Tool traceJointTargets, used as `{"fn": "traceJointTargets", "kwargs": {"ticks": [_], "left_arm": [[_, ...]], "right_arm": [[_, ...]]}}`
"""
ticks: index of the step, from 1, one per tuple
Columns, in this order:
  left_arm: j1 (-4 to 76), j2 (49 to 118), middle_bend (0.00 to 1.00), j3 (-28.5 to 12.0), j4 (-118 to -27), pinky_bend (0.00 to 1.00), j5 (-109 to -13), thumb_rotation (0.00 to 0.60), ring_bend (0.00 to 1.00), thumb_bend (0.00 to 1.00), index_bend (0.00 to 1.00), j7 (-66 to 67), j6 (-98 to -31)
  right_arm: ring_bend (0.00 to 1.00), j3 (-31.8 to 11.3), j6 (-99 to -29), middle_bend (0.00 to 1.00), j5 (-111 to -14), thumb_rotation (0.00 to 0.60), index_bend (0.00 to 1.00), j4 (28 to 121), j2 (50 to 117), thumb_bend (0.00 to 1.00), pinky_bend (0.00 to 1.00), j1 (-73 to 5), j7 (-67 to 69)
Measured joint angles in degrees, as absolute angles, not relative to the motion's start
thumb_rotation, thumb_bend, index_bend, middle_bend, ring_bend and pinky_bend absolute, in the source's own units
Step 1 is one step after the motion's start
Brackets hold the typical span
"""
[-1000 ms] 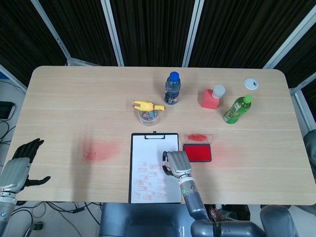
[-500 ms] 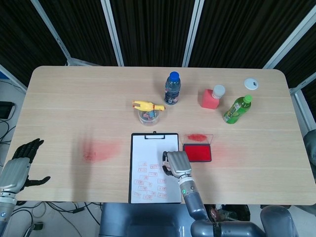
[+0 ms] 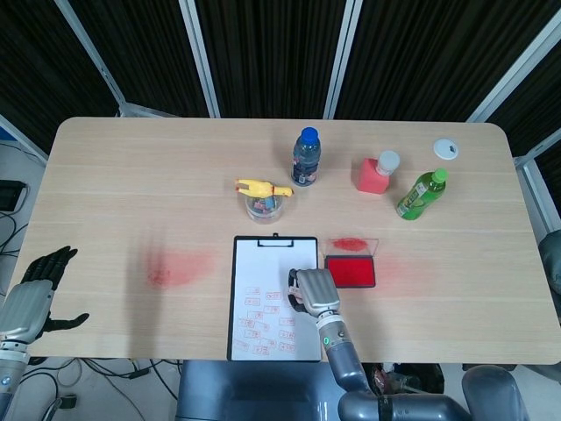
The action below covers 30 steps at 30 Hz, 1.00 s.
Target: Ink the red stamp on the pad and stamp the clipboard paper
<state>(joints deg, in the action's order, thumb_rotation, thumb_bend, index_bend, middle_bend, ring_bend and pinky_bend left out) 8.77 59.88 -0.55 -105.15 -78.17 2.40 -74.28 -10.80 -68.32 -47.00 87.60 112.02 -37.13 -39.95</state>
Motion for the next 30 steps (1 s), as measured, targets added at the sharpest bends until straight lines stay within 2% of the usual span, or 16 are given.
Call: {"fn": "traceJointTargets", "kwargs": {"ticks": [17,30], "left_arm": [[8.72,60.0,0.0,-0.49,-105.12,0.0,-78.14,0.6,0.0,0.06,0.0,2.8,-74.39],[8.37,60.48,0.0,-0.22,-105.14,0.0,-78.5,0.6,0.0,0.06,0.0,4.28,-75.17]], "right_arm": [[0.82,-12.06,-70.72,0.78,-53.17,0.6,0.93,93.35,109.47,0.57,0.93,-37.29,-38.8],[0.82,-12.21,-74.22,0.78,-56.62,0.6,0.93,100.84,99.27,0.57,0.92,-34.1,-37.02]]}}
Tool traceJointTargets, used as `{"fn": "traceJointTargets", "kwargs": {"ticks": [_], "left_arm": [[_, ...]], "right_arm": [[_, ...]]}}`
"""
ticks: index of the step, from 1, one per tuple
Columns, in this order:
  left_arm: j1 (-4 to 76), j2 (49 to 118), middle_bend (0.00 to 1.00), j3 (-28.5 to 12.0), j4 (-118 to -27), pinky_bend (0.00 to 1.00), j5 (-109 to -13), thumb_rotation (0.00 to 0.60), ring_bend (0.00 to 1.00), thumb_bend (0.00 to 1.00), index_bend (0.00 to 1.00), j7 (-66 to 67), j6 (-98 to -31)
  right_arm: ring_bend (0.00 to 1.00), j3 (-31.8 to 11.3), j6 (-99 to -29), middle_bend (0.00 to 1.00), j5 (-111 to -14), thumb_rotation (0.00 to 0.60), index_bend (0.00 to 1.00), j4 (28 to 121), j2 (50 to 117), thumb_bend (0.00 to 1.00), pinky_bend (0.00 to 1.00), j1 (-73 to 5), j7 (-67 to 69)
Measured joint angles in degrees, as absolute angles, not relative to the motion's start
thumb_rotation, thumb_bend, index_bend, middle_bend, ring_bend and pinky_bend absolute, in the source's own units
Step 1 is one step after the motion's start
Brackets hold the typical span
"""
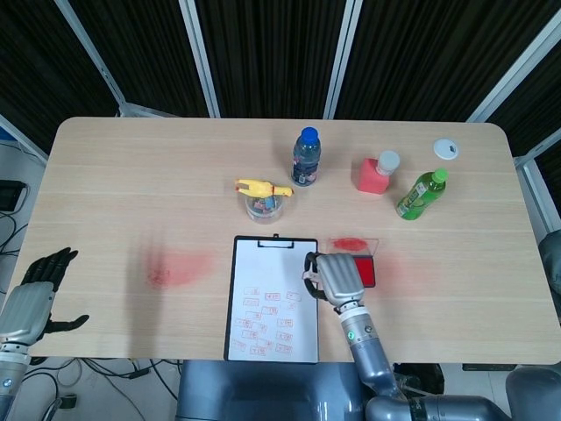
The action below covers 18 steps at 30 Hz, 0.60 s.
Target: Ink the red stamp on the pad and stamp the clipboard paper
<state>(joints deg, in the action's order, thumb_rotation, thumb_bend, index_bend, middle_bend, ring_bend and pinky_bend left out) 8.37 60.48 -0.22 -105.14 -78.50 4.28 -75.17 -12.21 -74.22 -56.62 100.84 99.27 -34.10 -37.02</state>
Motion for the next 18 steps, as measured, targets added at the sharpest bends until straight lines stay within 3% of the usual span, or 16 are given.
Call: {"fn": "traceJointTargets", "kwargs": {"ticks": [7,18], "left_arm": [[8.25,60.77,0.0,-0.11,-105.12,0.0,-78.69,0.6,0.0,0.06,0.0,5.03,-75.47],[7.83,61.08,0.0,0.05,-105.05,0.0,-79.09,0.6,0.0,0.06,0.0,5.58,-76.24]], "right_arm": [[0.82,-11.05,-75.05,0.77,-57.12,0.6,0.93,103.05,92.87,0.56,0.92,-30.5,-32.51],[0.79,-7.97,-74.38,0.75,-58.77,0.6,0.93,100.73,89.46,0.51,0.9,-26.21,-24.58]]}}
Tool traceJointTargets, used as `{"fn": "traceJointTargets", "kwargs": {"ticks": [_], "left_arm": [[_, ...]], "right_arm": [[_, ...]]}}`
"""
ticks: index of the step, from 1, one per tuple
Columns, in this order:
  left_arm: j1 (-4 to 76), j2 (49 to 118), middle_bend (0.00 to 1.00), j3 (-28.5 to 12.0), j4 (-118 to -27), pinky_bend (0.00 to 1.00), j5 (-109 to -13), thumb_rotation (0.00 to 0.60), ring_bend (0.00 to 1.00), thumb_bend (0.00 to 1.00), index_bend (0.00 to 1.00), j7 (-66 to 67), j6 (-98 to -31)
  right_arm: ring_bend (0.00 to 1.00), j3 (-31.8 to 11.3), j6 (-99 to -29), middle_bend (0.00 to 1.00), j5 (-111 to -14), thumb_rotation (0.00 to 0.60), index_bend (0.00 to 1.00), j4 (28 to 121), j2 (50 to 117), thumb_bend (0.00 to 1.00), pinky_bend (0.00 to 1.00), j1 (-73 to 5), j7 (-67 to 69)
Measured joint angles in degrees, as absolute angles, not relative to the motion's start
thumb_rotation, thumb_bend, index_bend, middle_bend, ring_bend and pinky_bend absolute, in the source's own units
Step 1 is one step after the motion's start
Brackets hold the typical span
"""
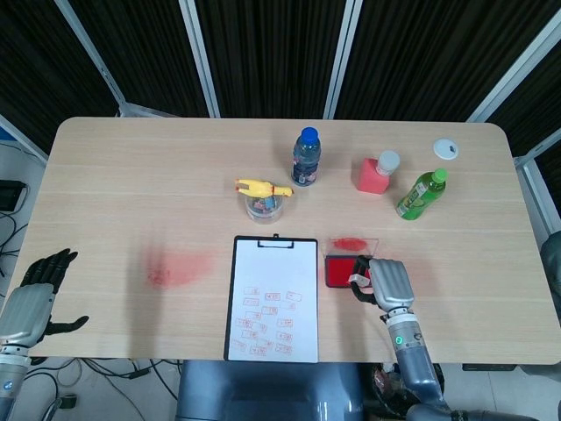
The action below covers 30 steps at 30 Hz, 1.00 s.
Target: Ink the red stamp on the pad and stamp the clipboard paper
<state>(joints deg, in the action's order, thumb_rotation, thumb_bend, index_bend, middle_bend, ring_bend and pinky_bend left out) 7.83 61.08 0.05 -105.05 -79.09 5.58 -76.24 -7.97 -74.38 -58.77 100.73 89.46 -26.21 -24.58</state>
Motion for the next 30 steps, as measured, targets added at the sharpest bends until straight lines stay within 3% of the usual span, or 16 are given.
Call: {"fn": "traceJointTargets", "kwargs": {"ticks": [9,30], "left_arm": [[7.56,61.43,0.0,0.15,-105.18,0.0,-78.96,0.6,0.0,0.06,0.0,6.47,-76.6],[7.19,61.89,0.0,0.03,-105.4,0.0,-78.41,0.6,0.0,0.06,0.0,7.7,-77.08]], "right_arm": [[0.79,-6.81,-73.69,0.75,-59.96,0.6,0.93,97.02,88.61,0.51,0.9,-23.61,-19.15],[0.75,-8.74,-70.37,0.7,-56.24,0.6,0.93,89.94,87.89,0.42,0.89,-21.33,-15.08]]}}
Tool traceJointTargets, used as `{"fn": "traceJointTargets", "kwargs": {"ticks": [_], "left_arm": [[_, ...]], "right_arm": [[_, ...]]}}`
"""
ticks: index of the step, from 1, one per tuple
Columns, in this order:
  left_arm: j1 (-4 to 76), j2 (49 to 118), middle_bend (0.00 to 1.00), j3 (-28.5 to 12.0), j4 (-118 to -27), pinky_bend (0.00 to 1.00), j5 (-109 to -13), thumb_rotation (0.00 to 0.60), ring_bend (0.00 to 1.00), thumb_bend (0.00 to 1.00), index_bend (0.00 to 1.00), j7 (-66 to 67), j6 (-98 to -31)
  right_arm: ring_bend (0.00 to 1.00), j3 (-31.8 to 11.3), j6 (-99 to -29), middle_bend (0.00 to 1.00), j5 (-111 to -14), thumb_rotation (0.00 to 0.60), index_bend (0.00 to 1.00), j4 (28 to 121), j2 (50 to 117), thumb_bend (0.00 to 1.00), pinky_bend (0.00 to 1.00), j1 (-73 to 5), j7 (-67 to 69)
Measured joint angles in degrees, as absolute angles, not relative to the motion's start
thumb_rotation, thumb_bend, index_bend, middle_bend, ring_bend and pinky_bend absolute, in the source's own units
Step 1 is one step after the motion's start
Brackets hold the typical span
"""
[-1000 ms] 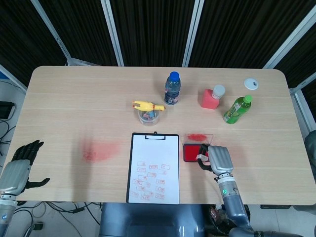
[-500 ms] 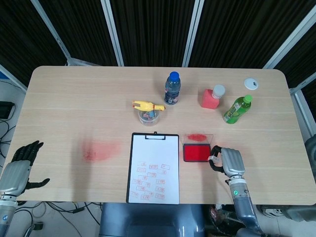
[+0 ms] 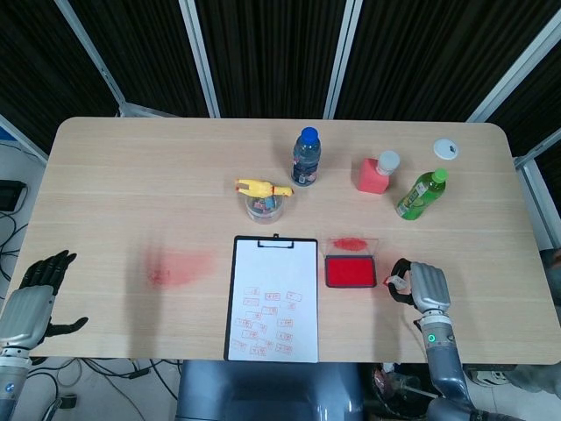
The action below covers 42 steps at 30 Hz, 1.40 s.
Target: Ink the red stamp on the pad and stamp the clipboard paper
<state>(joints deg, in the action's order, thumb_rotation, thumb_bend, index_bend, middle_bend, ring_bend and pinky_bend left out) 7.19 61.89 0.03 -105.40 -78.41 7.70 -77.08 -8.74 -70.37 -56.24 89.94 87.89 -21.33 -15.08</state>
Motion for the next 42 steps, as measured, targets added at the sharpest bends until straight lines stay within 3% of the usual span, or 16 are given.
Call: {"fn": "traceJointTargets", "kwargs": {"ticks": [42], "left_arm": [[7.15,62.05,0.0,-0.06,-105.48,0.0,-78.18,0.6,0.0,0.06,0.0,8.32,-76.93]], "right_arm": [[0.7,-10.35,-67.29,0.64,-51.05,0.6,0.88,86.99,89.39,0.36,0.88,-21.4,-20.42]]}}
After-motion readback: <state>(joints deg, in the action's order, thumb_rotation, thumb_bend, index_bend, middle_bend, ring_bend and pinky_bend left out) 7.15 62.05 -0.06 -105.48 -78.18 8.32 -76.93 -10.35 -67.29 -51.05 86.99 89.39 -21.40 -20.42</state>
